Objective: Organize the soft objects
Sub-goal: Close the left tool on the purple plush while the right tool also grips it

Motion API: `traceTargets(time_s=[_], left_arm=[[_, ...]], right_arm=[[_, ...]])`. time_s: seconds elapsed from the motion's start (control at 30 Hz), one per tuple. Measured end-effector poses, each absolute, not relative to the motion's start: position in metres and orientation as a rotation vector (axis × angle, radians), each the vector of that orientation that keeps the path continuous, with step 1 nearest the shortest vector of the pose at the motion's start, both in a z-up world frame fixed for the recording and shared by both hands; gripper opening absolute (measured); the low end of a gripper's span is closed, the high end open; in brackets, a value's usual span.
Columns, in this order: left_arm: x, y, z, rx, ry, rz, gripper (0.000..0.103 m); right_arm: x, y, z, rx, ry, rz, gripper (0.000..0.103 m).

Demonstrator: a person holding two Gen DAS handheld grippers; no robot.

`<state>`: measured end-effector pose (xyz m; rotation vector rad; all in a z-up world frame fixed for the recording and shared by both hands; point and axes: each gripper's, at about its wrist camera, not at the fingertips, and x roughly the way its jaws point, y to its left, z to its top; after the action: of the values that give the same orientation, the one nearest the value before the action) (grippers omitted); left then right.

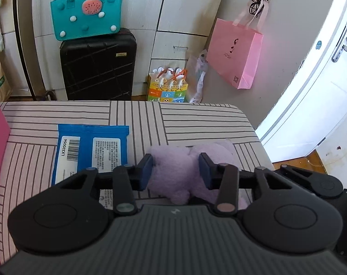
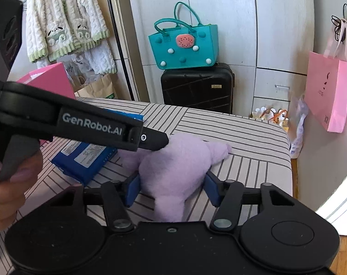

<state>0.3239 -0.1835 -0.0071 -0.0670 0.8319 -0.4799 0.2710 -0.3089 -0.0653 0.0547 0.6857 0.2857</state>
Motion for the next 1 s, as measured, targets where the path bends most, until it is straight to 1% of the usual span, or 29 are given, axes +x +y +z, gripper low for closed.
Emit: traceTargets(time_s=[0.13, 0.2, 0.43, 0.73, 1.0], left_arm=[[0.322, -0.177, -0.010, -0.140, 0.828, -0.489, 0.038], [0.315, -0.176, -0.007, -0.131, 0.816, -0.507, 0.036], [0.290, -0.168, 0.001, -0.140, 0.800, -0.524, 0.036], [0.267, -0.157, 0.003, -0.148, 0.851, -0.530, 0.036], [0.234, -0.147, 0.016, -0.114, 0.802, -0.531, 0.035]], right_arm=[[0.270, -0.307, -0.065, 0.056, 0.682, 0.274, 0.058], [0.268, -0.308, -0.065, 0.058, 0.679, 0.270, 0.057], [0.253, -0.303, -0.055, 0.035, 0.678, 0.276, 0.057], [0.228, -0.286, -0.047, -0.009, 0.704, 0.263, 0.057], [0.206, -0.279, -0.039, 0.000, 0.698, 0.275, 0.057]])
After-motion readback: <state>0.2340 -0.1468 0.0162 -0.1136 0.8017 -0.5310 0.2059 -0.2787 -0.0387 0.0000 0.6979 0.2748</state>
